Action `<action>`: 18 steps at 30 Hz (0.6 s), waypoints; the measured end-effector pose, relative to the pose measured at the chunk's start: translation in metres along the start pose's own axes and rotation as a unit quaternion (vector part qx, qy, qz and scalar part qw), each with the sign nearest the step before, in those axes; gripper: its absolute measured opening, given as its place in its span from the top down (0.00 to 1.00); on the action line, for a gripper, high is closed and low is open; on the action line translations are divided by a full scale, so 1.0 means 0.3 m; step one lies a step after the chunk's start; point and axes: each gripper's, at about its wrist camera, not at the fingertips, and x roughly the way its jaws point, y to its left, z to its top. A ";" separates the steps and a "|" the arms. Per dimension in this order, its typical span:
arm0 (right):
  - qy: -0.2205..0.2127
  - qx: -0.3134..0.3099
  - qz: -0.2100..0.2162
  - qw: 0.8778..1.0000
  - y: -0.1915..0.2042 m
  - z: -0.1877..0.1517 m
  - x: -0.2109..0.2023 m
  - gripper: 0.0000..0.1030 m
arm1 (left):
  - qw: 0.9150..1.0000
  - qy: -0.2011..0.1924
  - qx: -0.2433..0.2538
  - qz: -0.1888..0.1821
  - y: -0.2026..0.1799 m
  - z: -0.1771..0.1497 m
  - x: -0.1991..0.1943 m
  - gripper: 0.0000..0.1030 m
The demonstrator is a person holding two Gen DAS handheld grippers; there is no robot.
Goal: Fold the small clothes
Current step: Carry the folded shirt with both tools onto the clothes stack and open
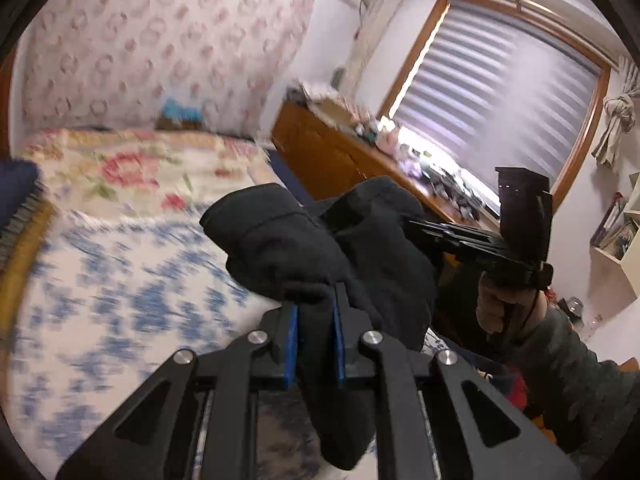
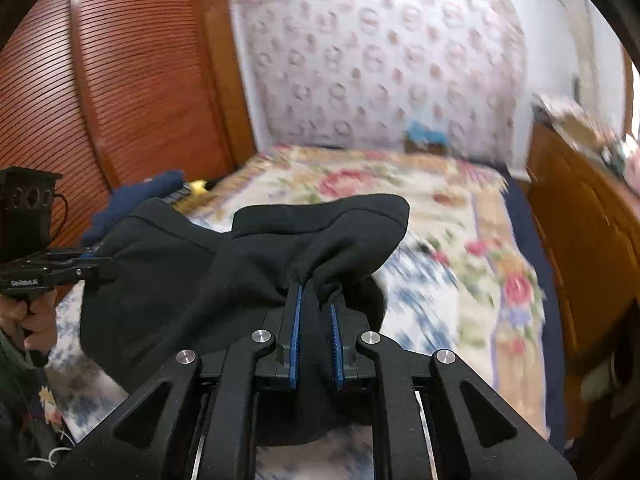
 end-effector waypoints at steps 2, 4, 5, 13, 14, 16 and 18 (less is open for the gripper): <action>-0.013 -0.018 0.020 1.000 0.087 0.063 0.032 0.91 | 1.000 -0.020 0.002 0.016 0.033 0.020 -0.107 0.90; -0.026 -0.033 0.039 0.998 0.180 0.130 0.072 0.91 | 0.999 -0.030 0.004 0.038 0.073 0.059 -0.198 0.90; -0.032 -0.036 0.047 0.998 0.214 0.154 0.089 0.91 | 0.998 -0.033 0.004 0.046 0.090 0.077 -0.230 0.90; -0.078 -0.045 0.088 0.992 0.425 0.403 0.247 0.91 | 0.988 -0.067 0.042 0.130 0.226 0.326 -0.494 0.90; -0.081 -0.045 0.092 0.992 0.444 0.439 0.266 0.91 | 0.986 -0.075 0.043 0.142 0.248 0.347 -0.526 0.90; -0.084 -0.053 0.099 0.990 0.481 0.504 0.310 0.91 | 0.982 -0.091 0.040 0.160 0.298 0.365 -0.587 0.90; -0.086 -0.077 0.105 0.988 0.564 0.589 0.374 0.91 | 0.979 -0.107 0.027 0.174 0.373 0.360 -0.653 0.90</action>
